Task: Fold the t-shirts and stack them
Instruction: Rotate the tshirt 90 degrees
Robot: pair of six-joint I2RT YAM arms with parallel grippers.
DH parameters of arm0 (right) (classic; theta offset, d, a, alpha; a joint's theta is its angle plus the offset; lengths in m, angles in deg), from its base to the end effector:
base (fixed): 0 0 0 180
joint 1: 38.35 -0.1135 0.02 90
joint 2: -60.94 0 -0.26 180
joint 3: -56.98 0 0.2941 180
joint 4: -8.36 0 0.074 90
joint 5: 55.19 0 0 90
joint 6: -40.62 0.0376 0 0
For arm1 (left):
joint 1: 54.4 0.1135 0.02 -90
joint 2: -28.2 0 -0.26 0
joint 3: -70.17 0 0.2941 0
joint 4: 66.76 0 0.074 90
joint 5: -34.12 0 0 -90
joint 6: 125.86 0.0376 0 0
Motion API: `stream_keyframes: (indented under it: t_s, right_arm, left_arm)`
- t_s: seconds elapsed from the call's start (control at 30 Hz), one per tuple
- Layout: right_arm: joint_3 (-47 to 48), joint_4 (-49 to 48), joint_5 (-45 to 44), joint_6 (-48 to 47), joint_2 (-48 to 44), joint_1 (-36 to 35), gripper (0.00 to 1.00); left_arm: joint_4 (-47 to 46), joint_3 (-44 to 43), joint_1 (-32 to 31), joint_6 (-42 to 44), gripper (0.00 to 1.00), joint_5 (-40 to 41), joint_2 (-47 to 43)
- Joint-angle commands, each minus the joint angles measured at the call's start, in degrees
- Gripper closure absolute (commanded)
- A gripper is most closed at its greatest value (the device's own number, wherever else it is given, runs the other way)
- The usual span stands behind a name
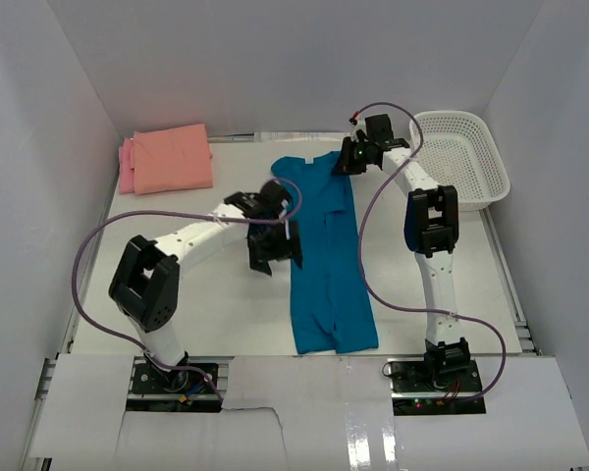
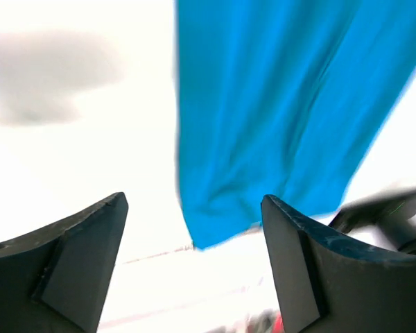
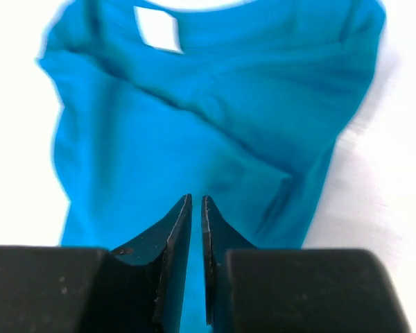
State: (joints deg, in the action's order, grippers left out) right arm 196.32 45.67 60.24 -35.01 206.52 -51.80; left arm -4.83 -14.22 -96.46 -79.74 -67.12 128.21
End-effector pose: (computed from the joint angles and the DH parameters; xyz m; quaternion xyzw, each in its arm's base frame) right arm 0.5847 0.1564 0.1541 -0.0796 0.8971 0.2888 0.3248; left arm 0.2715 -0.2549 0.1821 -0.0051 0.9894 -0.1448 0.0126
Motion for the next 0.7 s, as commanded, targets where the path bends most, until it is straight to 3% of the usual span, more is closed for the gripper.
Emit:
stream_keyframes:
  t_s: [0.0, 0.13, 0.2, 0.3, 0.5, 0.67]
  right_arm:
    - [1.0, -3.3, 3.0, -0.7, -9.7, 0.4, 0.83]
    - [-0.2, -4.3, 6.3, -0.1, -16.6, 0.4, 0.8]
    - [-3.1, -4.2, 6.5, 0.0, -20.1, 0.4, 0.8]
    - [-15.3, -3.8, 4.6, -0.7, -29.4, 0.2, 0.8]
    - [-44.6, -1.1, -3.5, -2.2, -51.3, -3.7, 0.8]
    - [-67.0, -2.7, -7.0, -0.4, -62.6, -7.7, 0.8]
  left_arm:
    - [5.6, -10.4, 6.3, 5.7, 0.11, 7.0, -6.3]
    - [9.4, -19.2, 9.6, 8.8, 0.1, 8.4, -4.2]
    - [5.1, -20.7, 11.6, 9.6, 0.1, 8.4, -3.5]
    - [-4.4, -19.9, 15.2, 11.2, 0.1, 2.6, -1.6]
    - [-17.4, -23.2, 15.3, 13.8, 0.11, -1.0, 6.9]
    - [-21.1, -30.6, 15.2, 15.9, 0.14, -3.4, 18.7]
